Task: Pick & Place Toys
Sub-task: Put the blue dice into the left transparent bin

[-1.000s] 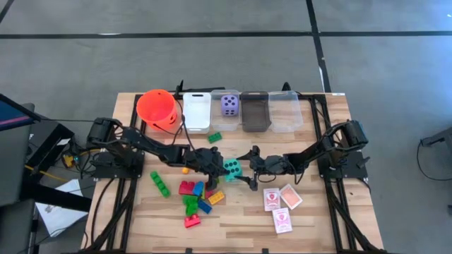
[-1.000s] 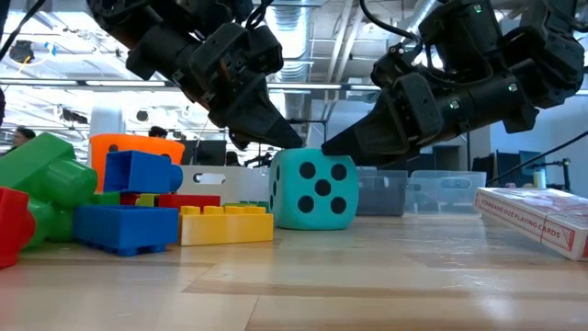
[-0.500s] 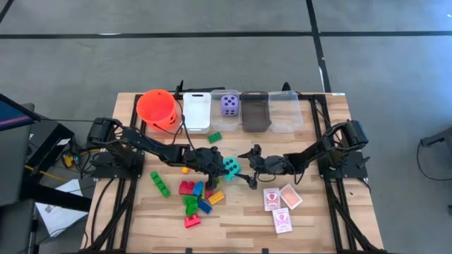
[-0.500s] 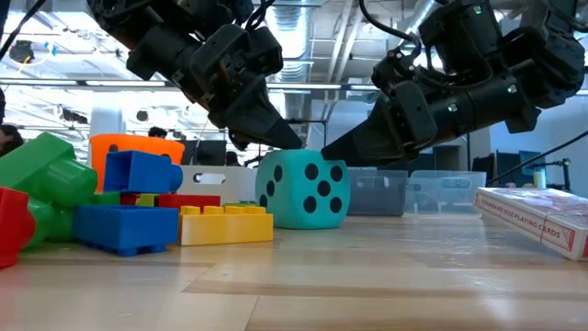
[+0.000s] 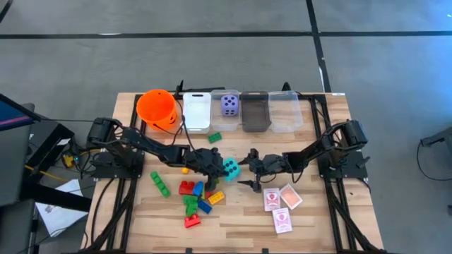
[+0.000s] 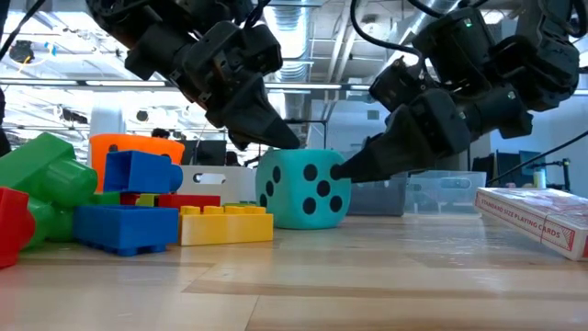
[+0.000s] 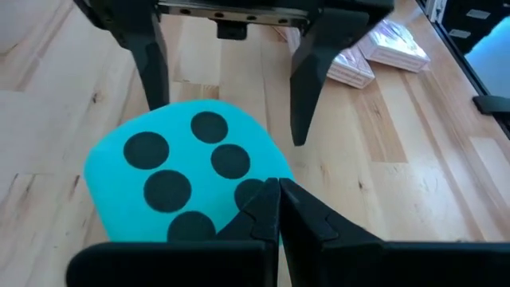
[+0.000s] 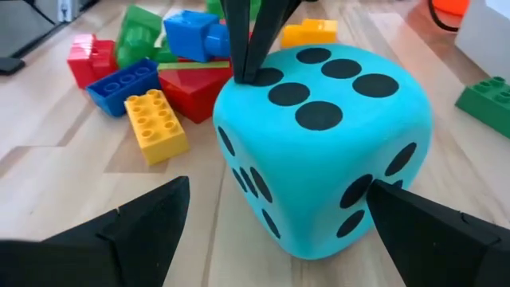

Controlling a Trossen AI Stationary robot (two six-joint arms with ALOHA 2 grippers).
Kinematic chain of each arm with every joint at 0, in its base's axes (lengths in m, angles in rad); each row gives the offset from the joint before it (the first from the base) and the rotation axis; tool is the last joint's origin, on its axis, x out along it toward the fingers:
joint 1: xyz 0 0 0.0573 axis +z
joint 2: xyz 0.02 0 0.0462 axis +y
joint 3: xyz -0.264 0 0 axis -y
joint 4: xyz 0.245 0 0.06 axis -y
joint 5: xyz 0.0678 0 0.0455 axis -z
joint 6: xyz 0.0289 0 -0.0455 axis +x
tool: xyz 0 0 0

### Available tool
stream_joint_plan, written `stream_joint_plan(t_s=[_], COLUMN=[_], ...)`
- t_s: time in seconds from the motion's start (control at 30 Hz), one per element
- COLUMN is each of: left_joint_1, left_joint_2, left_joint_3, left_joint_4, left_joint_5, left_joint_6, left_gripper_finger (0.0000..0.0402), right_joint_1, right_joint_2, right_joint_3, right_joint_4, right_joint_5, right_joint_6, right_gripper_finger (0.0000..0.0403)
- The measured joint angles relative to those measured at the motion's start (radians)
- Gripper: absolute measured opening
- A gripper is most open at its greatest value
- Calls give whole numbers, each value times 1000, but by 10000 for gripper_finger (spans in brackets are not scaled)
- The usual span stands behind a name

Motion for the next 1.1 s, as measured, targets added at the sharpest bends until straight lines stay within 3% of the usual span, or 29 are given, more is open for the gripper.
stream_joint_plan(t_s=[0.2, 0.33, 0.5, 0.67, 1.1], left_joint_1=[10, 24, 27, 22, 11], left_joint_2=[-20, -99, -226, -292, -154], left_joint_3=[0, -5, -4, -3, -2], left_joint_4=[-39, -159, -280, -289, -268], left_joint_5=[8, -19, -115, -124, -113], left_joint_6=[25, 24, 22, 22, 20], left_gripper_finger=[2, 2, 2, 2, 2], right_joint_1=[1, 8, 22, 19, -19], right_joint_2=[-2, -1, -1, -1, -1], right_joint_3=[0, 1, 2, 7, 7], right_joint_4=[-4, -8, -2, -10, -40], right_joint_5=[-73, -114, -99, -83, -19], right_joint_6=[27, 33, 33, 33, 82], right_gripper_finger=[374, 374, 374, 374, 374])
